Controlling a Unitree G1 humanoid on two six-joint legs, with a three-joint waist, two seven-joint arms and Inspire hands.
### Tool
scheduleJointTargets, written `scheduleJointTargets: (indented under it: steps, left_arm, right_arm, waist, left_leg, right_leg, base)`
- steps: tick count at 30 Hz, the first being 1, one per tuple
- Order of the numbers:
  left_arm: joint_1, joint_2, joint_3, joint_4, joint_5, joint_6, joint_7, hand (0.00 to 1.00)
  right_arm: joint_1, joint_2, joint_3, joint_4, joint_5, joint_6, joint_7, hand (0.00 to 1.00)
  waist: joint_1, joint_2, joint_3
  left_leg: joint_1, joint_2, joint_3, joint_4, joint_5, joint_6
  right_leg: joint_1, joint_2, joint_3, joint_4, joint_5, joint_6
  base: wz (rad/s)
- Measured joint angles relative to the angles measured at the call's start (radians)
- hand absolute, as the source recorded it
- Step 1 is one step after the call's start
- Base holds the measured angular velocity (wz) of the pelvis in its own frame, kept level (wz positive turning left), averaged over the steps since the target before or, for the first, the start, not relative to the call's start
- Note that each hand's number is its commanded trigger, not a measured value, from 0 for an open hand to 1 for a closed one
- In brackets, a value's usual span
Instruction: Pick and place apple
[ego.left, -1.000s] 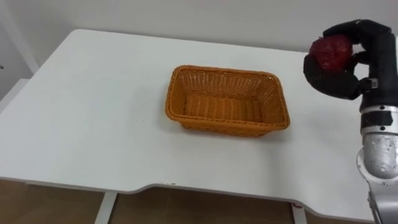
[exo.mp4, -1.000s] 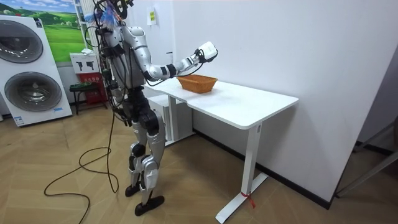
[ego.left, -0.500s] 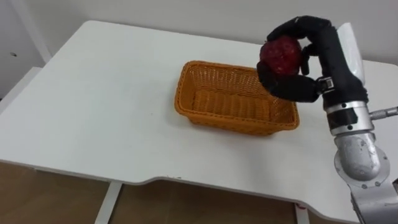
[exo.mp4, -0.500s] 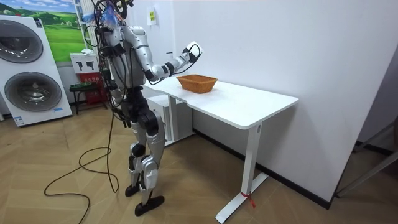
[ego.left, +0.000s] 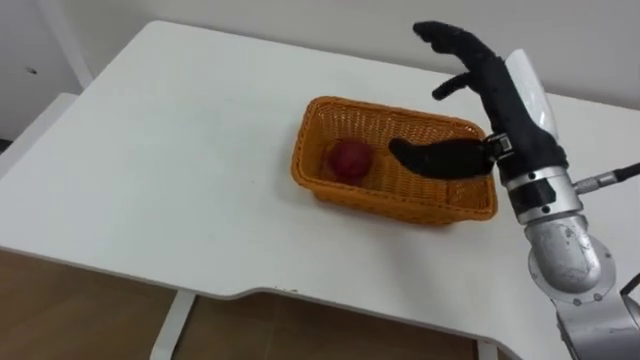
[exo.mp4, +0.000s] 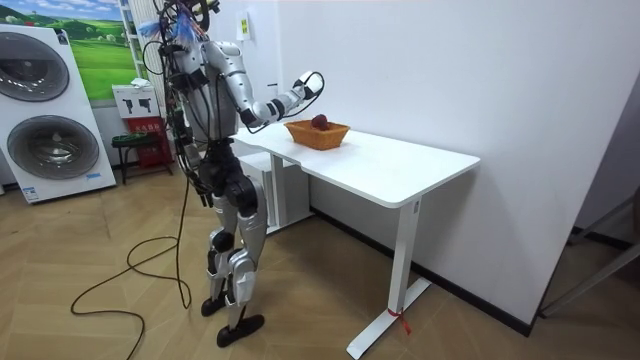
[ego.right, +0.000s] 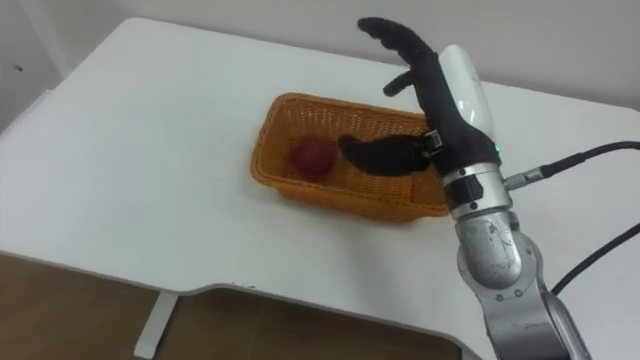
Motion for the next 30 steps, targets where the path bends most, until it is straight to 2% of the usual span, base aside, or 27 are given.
scheduleJointTargets:
  steps: [2,9,12,15,18,20,23,27,28,30]
  left_arm:
    - [0.002,0.000,0.000,0.000,0.000,0.000,0.000,0.00]
    - [0.006,0.000,0.001,0.000,0.000,-0.001,0.003,0.00]
    - [0.021,-0.006,0.002,0.001,-0.001,0.001,0.008,0.00]
    - [0.048,-0.009,0.005,0.001,-0.001,0.003,0.029,0.00]
    - [0.062,-0.008,0.010,0.001,-0.001,0.005,0.047,0.00]
    - [0.065,-0.007,0.026,0.001,-0.002,0.004,0.044,0.00]
    - [0.077,-0.006,0.038,-0.004,-0.001,-0.009,0.045,0.00]
    - [0.091,-0.005,0.078,-0.006,-0.001,-0.029,0.050,0.00]
    - [0.096,-0.005,0.090,-0.006,-0.001,-0.032,0.050,0.00]
    - [0.107,-0.003,0.092,-0.008,-0.001,-0.032,0.051,0.00]
  right_arm:
    - [0.000,0.000,0.000,0.000,0.000,0.000,0.000,0.00]
    - [0.003,0.000,-0.001,0.005,0.000,0.000,-0.002,0.00]
    - [0.003,0.000,-0.009,0.005,-0.003,0.000,-0.004,0.00]
    - [0.002,0.000,-0.033,0.004,-0.004,0.000,-0.019,0.00]
    - [0.003,0.000,-0.065,0.001,0.011,0.000,-0.051,0.00]
    - [0.003,0.001,-0.096,-0.001,0.034,-0.006,-0.081,0.00]
    - [0.003,0.001,-0.165,-0.002,0.095,-0.024,-0.156,0.00]
    - [0.003,-0.002,-0.325,-0.001,0.135,-0.068,-0.312,0.00]
    - [0.003,-0.003,-0.370,-0.001,0.150,-0.081,-0.359,0.00]
    - [0.003,-0.005,-0.424,-0.001,0.167,-0.103,-0.435,0.00]
  waist:
    - [0.000,-0.001,0.0002]
    - [-0.013,0.013,0.0082]
    - [-0.031,0.022,0.0030]
    - [-0.053,0.030,-0.0078]
    - [-0.062,0.031,-0.0100]
    - [-0.069,0.026,-0.0086]
    - [-0.076,0.011,-0.0115]
    - [-0.086,-0.008,-0.0060]
    - [-0.099,-0.011,-0.0071]
    - [-0.116,-0.008,-0.0070]
  left_leg:
    - [0.000,0.000,-0.001,0.000,0.000,0.000]
    - [-0.001,-0.001,0.004,0.006,0.000,0.000]
    - [-0.005,0.000,0.005,0.008,0.000,0.000]
    - [-0.004,-0.001,0.006,0.008,0.000,0.000]
    - [0.004,0.000,0.010,0.006,0.001,-0.002]
    - [0.010,0.001,0.009,0.005,0.002,-0.003]
    - [0.020,0.001,0.006,0.003,0.004,-0.004]
    - [0.019,0.001,0.011,0.007,0.004,-0.004]
    - [0.018,0.001,0.011,0.008,0.004,-0.004]
    - [0.015,0.002,0.010,0.006,0.004,-0.003]
  right_leg:
    - [0.002,0.000,0.000,-0.003,0.000,0.000]
    - [0.005,0.000,0.001,-0.001,0.000,0.000]
    - [0.003,-0.001,0.000,-0.001,0.000,0.000]
    - [0.002,-0.001,0.001,-0.001,0.000,0.000]
    - [0.007,0.001,0.001,0.000,0.000,0.000]
    - [0.013,0.001,0.002,-0.001,0.000,0.000]
    - [0.025,0.001,-0.001,-0.001,0.000,0.000]
    - [0.025,0.002,0.000,-0.002,0.000,0.000]
    - [0.023,0.001,0.000,0.000,0.000,0.000]
    - [0.021,0.001,0.000,0.001,0.000,0.000]
  base:
    - [0.00]
    - [0.00]
    - [0.00]
    - [0.00]
    - [-0.03]
    - [0.00]
    - [0.03]
    - [-0.03]
    - [0.00]
    - [0.00]
